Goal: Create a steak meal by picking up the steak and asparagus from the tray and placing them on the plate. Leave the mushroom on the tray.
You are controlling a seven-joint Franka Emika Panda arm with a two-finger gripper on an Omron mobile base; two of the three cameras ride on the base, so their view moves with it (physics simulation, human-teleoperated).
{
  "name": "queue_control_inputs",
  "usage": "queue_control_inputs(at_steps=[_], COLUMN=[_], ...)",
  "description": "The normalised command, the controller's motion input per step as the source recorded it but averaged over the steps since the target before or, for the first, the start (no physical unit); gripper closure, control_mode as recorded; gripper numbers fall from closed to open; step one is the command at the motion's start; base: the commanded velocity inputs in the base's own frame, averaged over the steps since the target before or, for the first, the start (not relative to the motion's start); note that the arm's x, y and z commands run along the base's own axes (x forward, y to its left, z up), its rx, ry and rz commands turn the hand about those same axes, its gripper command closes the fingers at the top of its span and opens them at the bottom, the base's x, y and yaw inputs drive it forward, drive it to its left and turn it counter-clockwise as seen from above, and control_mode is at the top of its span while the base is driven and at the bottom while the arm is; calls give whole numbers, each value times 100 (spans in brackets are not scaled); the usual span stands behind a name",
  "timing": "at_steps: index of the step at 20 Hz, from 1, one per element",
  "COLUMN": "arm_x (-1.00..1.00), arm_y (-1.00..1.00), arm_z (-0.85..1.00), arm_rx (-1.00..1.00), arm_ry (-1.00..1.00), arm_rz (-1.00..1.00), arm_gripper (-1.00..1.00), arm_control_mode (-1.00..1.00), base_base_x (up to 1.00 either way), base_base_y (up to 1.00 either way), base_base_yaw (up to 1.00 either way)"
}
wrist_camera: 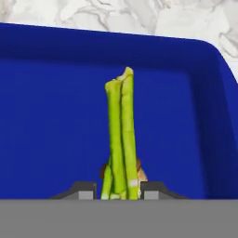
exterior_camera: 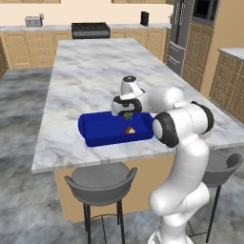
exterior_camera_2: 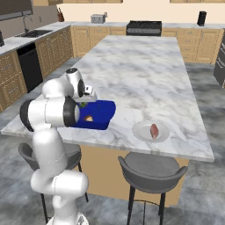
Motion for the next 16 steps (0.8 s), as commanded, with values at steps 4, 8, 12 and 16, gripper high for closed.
queue_control_inputs(at_steps=[4, 8, 12, 16], arm_x=[-58, -47, -26, -5], arm_y=[-96, -100, -100, -100], arm_z=[27, 5, 4, 0], arm_rx=[0, 0, 0, 0], arm_ry=[0, 0, 0, 0], arm_rz=[0, 0, 0, 0], arm_gripper=[100, 100, 100, 100], arm_control_mode=[-100, -100, -100, -100], base_base_x=[0, 0, 0, 0], base_base_y=[0, 0, 0, 0], base_base_yaw=[0, 0, 0, 0])
